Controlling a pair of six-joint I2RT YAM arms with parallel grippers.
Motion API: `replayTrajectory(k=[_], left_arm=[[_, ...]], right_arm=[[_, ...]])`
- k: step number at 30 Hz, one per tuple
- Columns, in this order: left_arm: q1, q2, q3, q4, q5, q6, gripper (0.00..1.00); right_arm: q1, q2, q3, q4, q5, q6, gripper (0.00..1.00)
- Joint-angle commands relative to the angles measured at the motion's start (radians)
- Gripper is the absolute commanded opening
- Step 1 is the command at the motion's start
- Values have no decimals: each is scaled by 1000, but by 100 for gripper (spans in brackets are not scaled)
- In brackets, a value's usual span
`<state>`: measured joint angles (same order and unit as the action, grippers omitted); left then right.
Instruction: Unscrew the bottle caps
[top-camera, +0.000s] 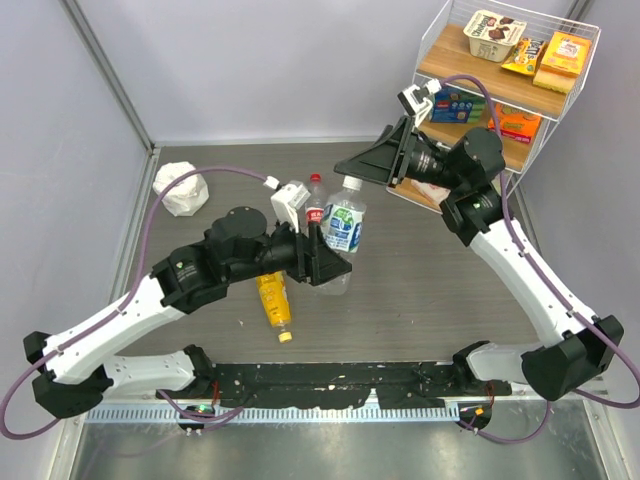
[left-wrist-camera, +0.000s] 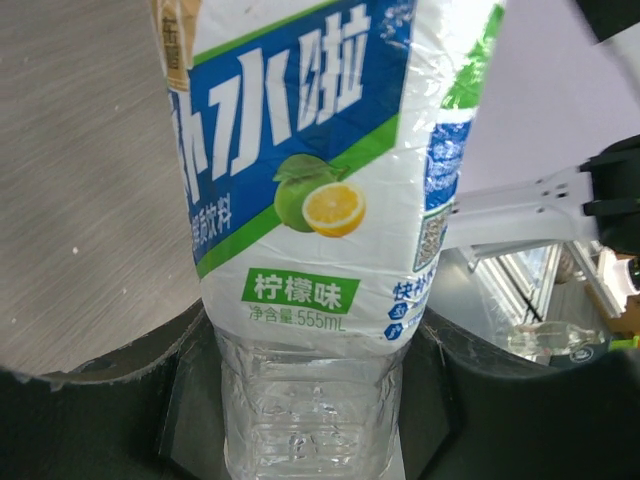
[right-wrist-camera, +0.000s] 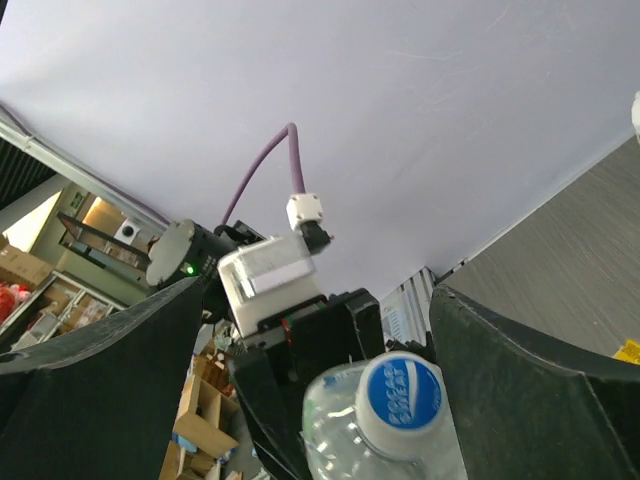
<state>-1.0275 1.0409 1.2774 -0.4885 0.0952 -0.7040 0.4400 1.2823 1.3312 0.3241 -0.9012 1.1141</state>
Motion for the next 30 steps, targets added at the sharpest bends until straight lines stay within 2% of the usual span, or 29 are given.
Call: replayTrajectory(k=[1, 6, 11, 14, 22, 30], left_arm=[[1, 10, -24, -19, -2, -2, 25], [0, 16, -21, -38, -12, 3, 25], [0, 30, -1, -93, -64, 6, 23], [1, 48, 28, -178, -173, 8, 19], [1, 99, 89, -327, -350, 15, 15], [1, 195, 160, -412, -430, 23, 12]], right_arm=[[-29, -49, 59, -56, 30, -19, 100], [-57, -37, 138, -256, 114, -127, 100], [-58, 31, 287, -678, 266, -276, 100], [-58, 71, 399, -891, 353, -358, 100], [-35, 230, 653, -1193, 433, -387, 100], [55, 360, 867, -1390, 596, -387, 100]])
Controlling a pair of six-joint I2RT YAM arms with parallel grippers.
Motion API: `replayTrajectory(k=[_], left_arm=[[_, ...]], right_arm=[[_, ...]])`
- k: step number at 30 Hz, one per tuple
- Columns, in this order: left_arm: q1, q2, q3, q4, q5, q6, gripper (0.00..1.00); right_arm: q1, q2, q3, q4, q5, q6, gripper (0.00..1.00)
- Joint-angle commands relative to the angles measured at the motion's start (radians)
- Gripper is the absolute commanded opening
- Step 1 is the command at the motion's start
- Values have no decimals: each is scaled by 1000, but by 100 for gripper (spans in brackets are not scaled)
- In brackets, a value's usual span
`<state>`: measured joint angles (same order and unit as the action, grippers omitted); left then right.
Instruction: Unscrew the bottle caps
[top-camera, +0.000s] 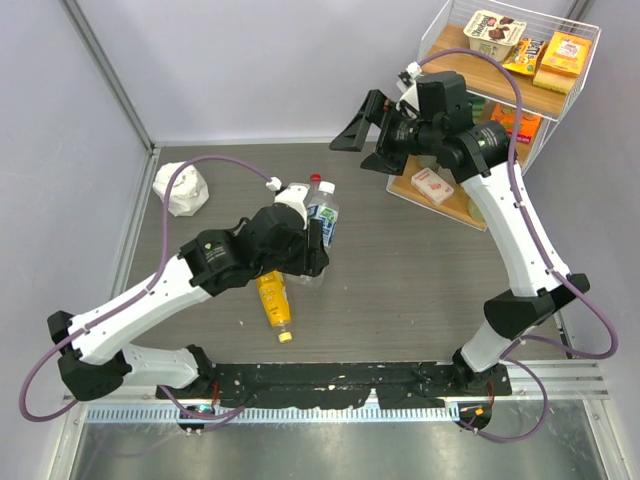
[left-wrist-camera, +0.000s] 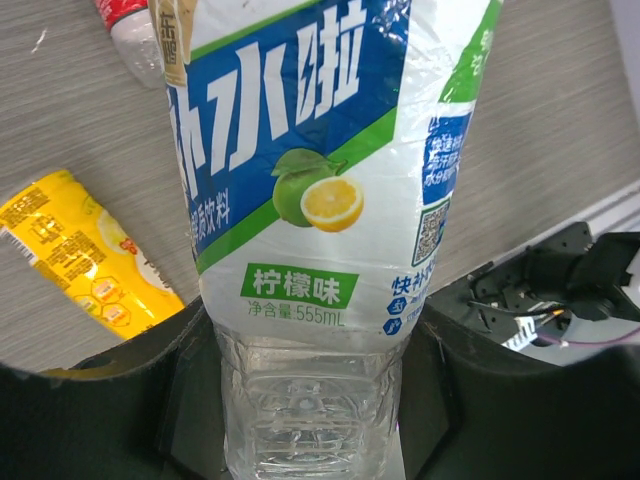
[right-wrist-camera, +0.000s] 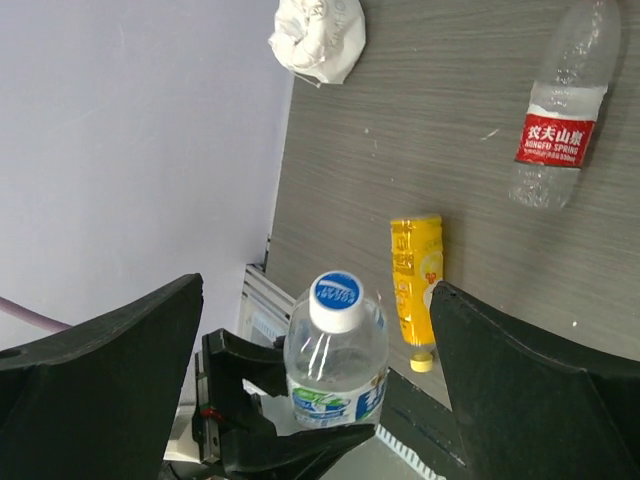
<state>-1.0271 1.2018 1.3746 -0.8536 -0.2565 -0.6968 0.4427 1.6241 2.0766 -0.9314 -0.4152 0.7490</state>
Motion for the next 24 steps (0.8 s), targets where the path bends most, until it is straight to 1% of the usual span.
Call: replayTrajectory(k=[1, 5, 9, 15, 21, 22, 24], left_arm=[[-1, 45, 69, -53, -81, 16, 12], [1, 62, 83, -58, -99, 22, 11], [-1, 73, 99, -58, -110, 37, 10], [-1, 85, 103, -59, -96, 48, 10], [-2, 87, 106, -51, -87, 48, 10], [-1, 87, 104, -53, -87, 48, 10], [-2, 84, 103, -56, -86, 49, 10]], right_arm=[[73, 35, 134, -147, 122, -19, 100], [122, 86, 175, -225, 180, -7, 98], [148, 131, 181, -279, 207, -4, 88], [169, 141, 177, -262, 223, 6, 84], [174, 138, 142, -230, 207, 18, 72], [172, 138, 136, -224, 205, 21, 67], [175, 138, 128, -219, 197, 24, 63]])
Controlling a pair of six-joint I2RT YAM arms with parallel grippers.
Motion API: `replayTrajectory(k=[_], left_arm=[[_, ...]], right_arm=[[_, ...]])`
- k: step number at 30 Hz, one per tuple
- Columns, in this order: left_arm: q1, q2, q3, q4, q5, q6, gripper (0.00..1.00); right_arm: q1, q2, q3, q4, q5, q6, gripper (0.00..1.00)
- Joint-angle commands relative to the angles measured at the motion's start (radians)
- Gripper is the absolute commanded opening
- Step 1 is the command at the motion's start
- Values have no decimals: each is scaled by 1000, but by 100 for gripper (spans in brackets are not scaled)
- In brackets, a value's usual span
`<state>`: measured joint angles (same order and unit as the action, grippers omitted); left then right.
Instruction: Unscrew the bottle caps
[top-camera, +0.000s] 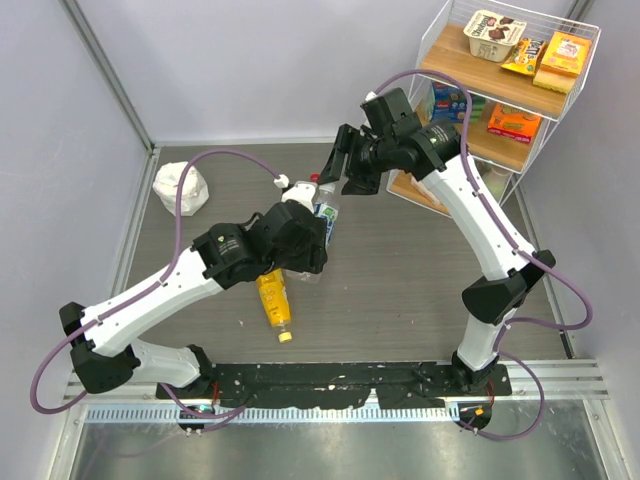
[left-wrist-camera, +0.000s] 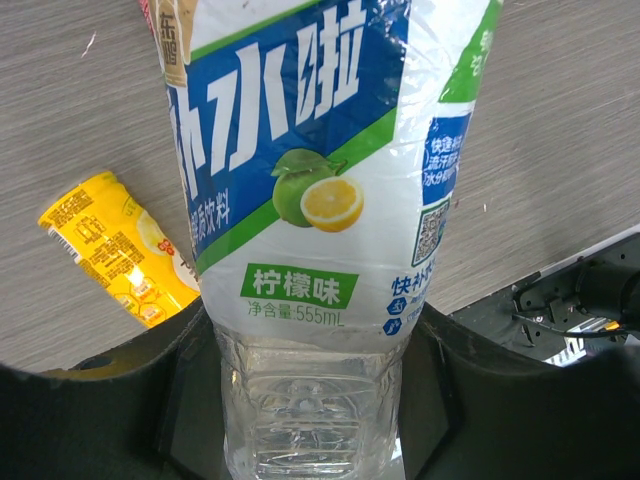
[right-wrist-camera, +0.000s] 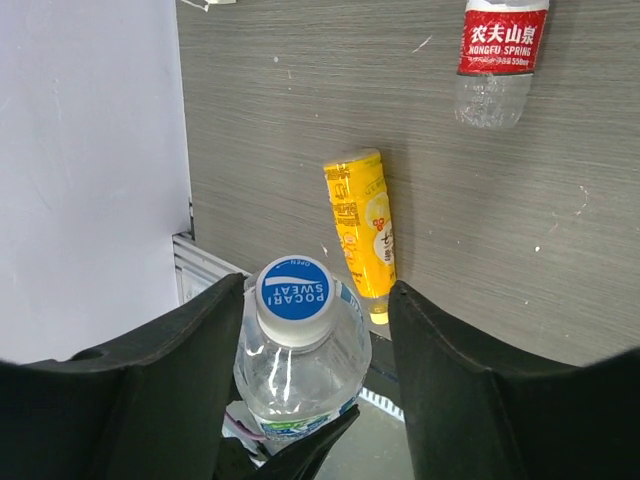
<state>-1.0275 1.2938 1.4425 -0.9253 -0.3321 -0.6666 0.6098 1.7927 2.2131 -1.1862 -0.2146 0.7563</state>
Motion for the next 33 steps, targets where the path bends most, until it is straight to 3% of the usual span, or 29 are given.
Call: replayTrajectory(k=[1, 8, 12, 15, 17, 24, 33], left_arm=[[-2, -8, 32, 16, -7, 18, 11], [0, -14, 25, 16, -4, 13, 10], [-2, -14, 27, 14, -5, 13, 10], [0, -17, 29, 9, -5, 13, 10], [0, -18, 29, 3, -5, 12, 10], [0, -42, 13, 12, 24, 10, 11], [0, -129, -68, 179, 183, 27, 12]], right_arm=[[8, -30, -12, 37, -8, 17, 62], [13, -42, -49, 63, -14, 26, 53], [11, -53, -73, 89, -28, 32, 36], [11, -58, -79, 103, -40, 32, 11], [11, -62, -82, 115, -46, 23, 2], [11, -136, -147, 207, -100, -58, 2], [-62, -378, -493, 626, -304, 21, 2]])
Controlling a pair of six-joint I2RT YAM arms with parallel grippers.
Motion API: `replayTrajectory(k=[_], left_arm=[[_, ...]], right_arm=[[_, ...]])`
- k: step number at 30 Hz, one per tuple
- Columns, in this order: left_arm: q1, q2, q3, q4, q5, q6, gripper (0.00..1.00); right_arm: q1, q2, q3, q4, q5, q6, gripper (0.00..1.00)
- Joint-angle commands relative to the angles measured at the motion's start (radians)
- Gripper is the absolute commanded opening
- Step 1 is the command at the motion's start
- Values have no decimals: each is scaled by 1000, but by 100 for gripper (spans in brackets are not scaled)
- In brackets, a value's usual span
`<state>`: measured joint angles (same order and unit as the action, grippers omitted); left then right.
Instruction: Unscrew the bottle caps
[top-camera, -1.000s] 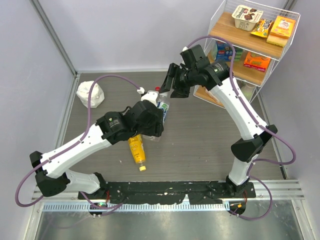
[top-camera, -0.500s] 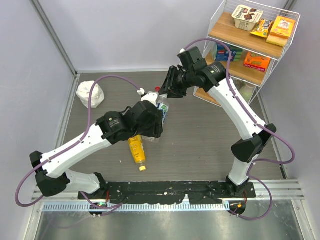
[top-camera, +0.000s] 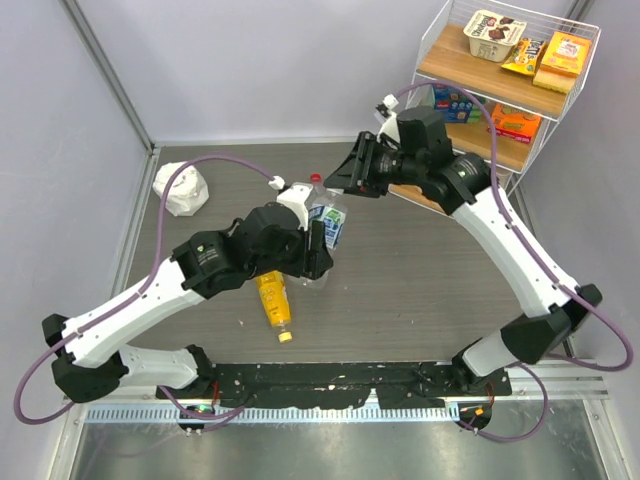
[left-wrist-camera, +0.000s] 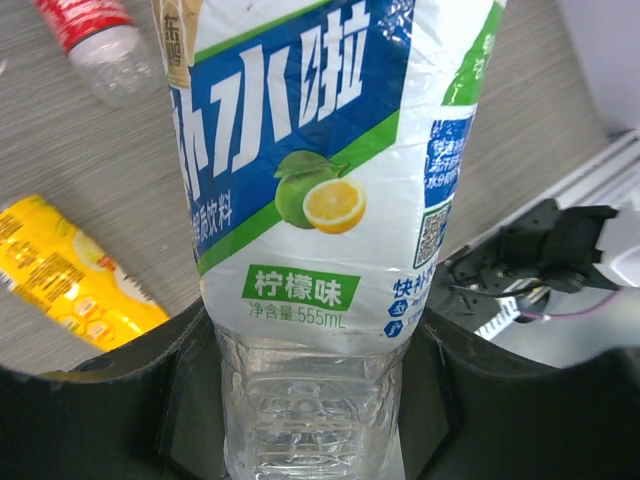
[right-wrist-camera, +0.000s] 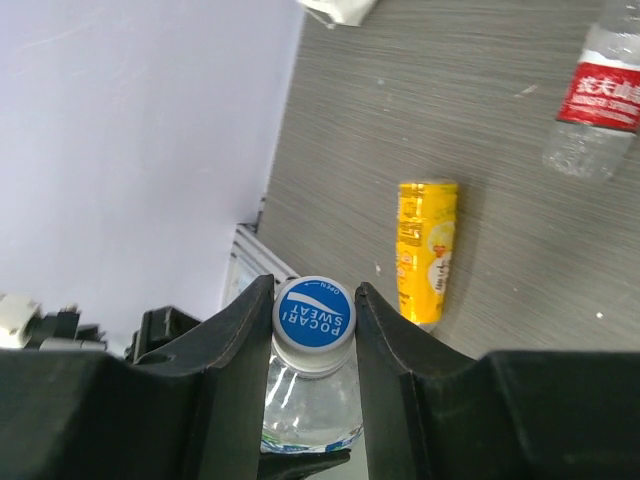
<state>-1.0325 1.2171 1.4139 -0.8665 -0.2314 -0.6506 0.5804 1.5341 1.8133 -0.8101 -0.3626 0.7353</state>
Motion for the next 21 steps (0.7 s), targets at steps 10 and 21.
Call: replayTrajectory(k=[10, 21], left_arm=[[3, -165, -164, 336, 227, 9, 2], [3, -168, -219, 483, 389, -53, 3]], right_arm=[[-137, -275, -315, 692, -360, 188, 2], [-143, -304, -417, 1213, -585, 400, 2]])
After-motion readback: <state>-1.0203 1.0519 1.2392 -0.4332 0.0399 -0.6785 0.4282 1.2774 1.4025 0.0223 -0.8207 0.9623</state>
